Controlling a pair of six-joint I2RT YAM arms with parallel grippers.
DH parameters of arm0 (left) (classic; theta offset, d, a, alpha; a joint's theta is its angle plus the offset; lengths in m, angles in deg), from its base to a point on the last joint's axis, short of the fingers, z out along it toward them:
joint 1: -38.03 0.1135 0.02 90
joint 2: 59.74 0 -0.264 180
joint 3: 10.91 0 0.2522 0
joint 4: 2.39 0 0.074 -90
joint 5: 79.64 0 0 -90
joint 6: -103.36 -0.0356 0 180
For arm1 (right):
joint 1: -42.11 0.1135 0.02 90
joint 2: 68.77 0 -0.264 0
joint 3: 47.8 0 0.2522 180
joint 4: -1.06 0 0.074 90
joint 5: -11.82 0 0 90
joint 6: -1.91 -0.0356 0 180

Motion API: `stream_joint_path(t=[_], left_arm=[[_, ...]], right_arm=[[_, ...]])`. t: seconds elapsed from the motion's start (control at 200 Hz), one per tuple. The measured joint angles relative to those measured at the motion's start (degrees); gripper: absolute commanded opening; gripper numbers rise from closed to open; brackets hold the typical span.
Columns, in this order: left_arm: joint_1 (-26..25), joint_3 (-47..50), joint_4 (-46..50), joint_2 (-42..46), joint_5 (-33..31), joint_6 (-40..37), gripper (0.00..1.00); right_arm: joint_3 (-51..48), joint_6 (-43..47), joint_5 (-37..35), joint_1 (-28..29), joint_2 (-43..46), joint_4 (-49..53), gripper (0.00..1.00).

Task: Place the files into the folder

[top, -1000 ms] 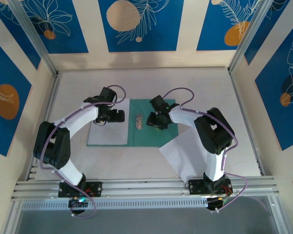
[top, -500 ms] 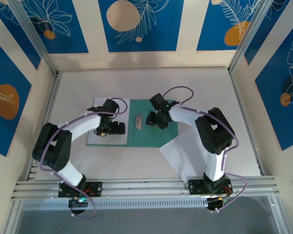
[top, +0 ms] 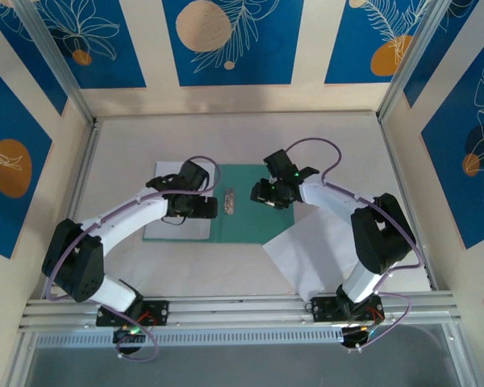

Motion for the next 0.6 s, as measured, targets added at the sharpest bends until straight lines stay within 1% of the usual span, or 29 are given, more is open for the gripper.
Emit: stream_joint_path(t=[0.085, 0.165, 0.36, 0.4, 0.485, 0.55, 0.6], left_arm=[[-1.99, -0.31, 0.02, -0.11, -0.9, 0.55, 0.87], [-3.74, -1.36, -0.11, -1.05, -2.05, 1.16, 0.79], [-6.25, -4.72, -1.33, -5.46, -4.42, 3.21, 0.75], [-6.6, -5.27, -1.51, -6.47, -4.7, 3.43, 0.7], [-7.06, -6.45, -1.7, -8.57, -4.96, 3.89, 0.67], [-7.1, -7.17, -1.9, -9.79, -4.98, 4.33, 0.58], [-7.1, -7.82, -2.1, -10.75, -5.09, 4.22, 0.56]], right_arm=[[-1.88, 0.35, -1.29, -0.37, -0.02, 0.98, 0.47], [-2.69, 0.61, -2.36, -0.39, -0.02, 1.95, 0.47], [-2.99, 0.66, -3.72, -0.39, -0.15, 2.45, 0.46], [-2.99, 0.66, -3.72, -0.39, -0.2, 2.4, 0.46], [-2.99, 0.66, -3.72, -0.39, -0.37, 2.29, 0.46], [-2.99, 0.7, -3.69, -0.39, -0.76, 2.05, 0.46], [-2.99, 0.85, -3.72, -0.39, -1.09, 1.95, 0.46]])
